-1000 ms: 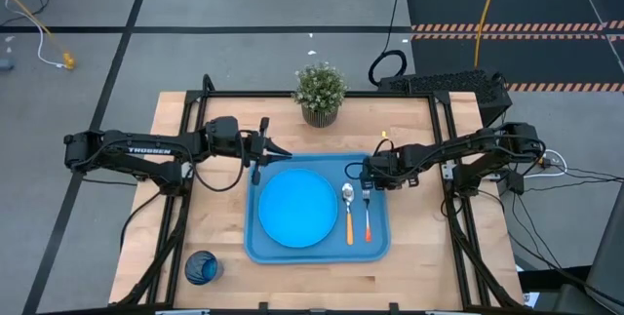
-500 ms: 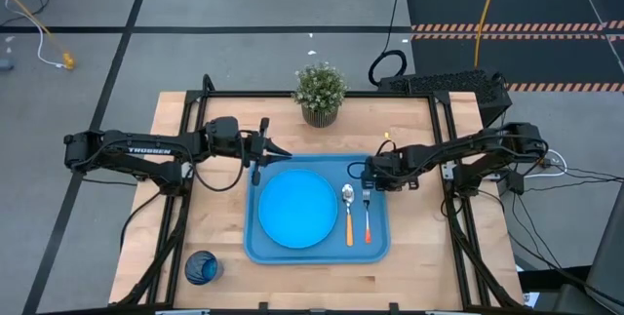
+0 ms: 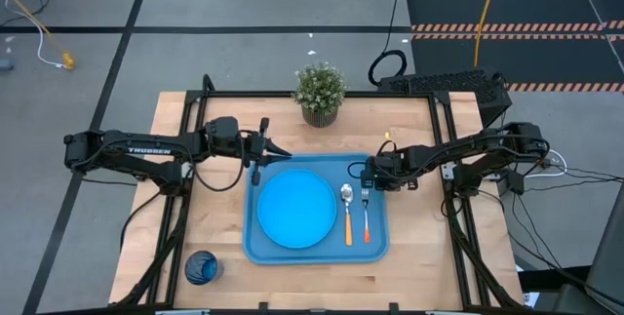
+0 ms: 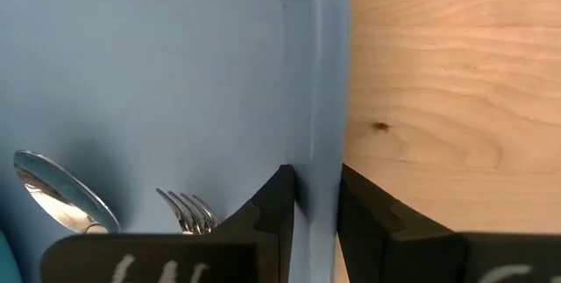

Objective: Pick and place plate/cup/fork/spoon on tray
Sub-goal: Move the blue tray to the center of the table

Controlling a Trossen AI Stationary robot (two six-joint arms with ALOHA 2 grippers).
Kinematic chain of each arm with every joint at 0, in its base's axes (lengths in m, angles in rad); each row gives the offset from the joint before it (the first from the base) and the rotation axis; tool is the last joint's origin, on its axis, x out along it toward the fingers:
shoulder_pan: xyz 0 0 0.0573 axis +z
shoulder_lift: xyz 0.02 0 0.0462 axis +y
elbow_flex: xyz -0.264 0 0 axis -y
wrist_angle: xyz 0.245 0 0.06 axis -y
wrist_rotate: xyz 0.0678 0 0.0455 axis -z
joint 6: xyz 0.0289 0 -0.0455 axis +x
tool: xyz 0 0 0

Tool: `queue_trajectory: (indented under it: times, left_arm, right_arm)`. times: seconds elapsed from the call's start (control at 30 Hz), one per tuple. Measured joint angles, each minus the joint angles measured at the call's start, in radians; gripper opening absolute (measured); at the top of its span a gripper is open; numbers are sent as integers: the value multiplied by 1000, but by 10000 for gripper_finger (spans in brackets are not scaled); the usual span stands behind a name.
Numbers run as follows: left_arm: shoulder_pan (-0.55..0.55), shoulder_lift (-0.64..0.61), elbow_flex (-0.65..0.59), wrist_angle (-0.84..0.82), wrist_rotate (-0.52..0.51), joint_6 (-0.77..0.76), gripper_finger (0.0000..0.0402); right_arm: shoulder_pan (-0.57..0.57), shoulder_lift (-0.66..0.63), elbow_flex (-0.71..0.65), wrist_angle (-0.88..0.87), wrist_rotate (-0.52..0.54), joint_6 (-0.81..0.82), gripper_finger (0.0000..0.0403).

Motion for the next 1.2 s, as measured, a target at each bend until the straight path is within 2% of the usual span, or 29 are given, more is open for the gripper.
queue_trajectory:
  times: [0.47, 1.2]
  left_arm:
    - [0, 0, 0, -5, 0, -4, 31]
    - [0, 0, 0, -8, 0, -3, 31]
  right_arm:
    - [-9, 2, -1, 8, 50, 4, 56]
    - [-12, 2, -2, 7, 58, 38, 57]
